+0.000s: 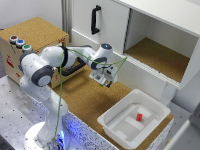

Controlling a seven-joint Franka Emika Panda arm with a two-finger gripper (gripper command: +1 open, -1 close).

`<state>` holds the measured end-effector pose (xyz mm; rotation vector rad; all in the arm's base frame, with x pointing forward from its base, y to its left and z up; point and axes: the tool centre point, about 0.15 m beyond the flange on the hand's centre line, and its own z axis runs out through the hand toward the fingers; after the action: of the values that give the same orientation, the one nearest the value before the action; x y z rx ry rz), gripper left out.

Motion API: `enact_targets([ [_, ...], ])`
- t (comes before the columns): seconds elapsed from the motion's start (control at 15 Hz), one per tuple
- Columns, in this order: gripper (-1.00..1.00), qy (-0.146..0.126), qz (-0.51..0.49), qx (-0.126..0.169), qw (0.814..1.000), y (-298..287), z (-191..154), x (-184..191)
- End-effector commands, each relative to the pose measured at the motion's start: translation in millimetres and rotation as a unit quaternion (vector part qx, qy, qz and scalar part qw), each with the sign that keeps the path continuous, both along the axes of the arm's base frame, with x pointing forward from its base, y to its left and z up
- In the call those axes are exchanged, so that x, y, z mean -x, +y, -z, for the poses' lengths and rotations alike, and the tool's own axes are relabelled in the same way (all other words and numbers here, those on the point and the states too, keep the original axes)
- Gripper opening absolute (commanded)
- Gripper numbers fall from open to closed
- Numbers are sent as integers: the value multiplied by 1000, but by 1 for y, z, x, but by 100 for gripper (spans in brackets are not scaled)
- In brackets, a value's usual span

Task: Put the yellow block on the table

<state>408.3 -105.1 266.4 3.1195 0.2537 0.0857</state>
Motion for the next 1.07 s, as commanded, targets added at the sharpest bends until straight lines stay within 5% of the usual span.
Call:
enact_targets([
  [0.0, -100, 35, -10, 36, 999, -8, 31, -37],
  [0.4, -100, 51, 47, 27, 997, -26, 42, -47],
  [0.47, 100, 44, 59, 23, 997, -26, 35, -51],
  [0.8, 100, 22, 88, -18, 996, -19, -6, -48],
  [1.0, 100, 7, 79, -13, 997, -18, -40, -37],
])
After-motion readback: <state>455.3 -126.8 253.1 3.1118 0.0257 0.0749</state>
